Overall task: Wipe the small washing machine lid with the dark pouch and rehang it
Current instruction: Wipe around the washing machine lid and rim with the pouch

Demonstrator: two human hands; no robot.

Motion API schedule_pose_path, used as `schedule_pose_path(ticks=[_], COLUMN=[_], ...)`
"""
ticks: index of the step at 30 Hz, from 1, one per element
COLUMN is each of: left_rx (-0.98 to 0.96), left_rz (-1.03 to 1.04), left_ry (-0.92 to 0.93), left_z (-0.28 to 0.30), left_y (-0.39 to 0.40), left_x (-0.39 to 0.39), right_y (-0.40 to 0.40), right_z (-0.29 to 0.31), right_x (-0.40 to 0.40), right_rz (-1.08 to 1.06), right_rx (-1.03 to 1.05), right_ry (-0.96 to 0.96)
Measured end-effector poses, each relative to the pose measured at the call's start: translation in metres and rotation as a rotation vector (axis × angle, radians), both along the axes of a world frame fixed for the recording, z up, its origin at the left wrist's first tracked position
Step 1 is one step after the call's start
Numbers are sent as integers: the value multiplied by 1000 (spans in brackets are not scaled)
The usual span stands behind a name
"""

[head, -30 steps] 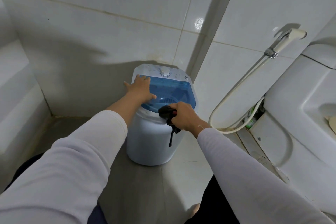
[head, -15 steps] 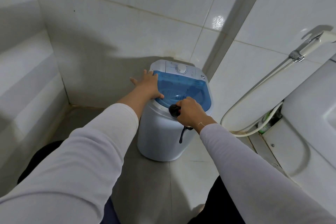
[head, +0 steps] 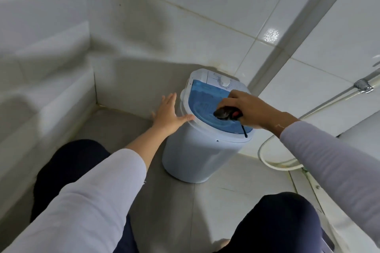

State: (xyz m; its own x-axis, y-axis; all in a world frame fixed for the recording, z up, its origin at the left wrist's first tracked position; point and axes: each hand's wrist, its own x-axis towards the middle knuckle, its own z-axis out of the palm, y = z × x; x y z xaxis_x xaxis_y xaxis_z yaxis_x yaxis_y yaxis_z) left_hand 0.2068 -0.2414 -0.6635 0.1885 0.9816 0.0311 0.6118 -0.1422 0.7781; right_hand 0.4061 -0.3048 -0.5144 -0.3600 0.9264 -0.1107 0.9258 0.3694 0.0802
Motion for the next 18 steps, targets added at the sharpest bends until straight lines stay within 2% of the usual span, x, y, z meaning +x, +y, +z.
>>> schedule_pose_path(ticks=[3,7,14,18], left_rx=[-66,-78,-60,-61], left_rz=[-28,-46,-70,-94], left_ry=[40,70,123,137], left_z=[-17,-17,-13,-10], left_y=[-13,-14,-8,-4], left_x=[1,7,10,10], right_y=[4,18,43,48], right_z=[6,4,-24,-45], right_x=[7,6,-10,0], right_rz=[146,334,501,537], right_rx=[-13,5,-8,-75], right_ry=[-93,-110,29,19])
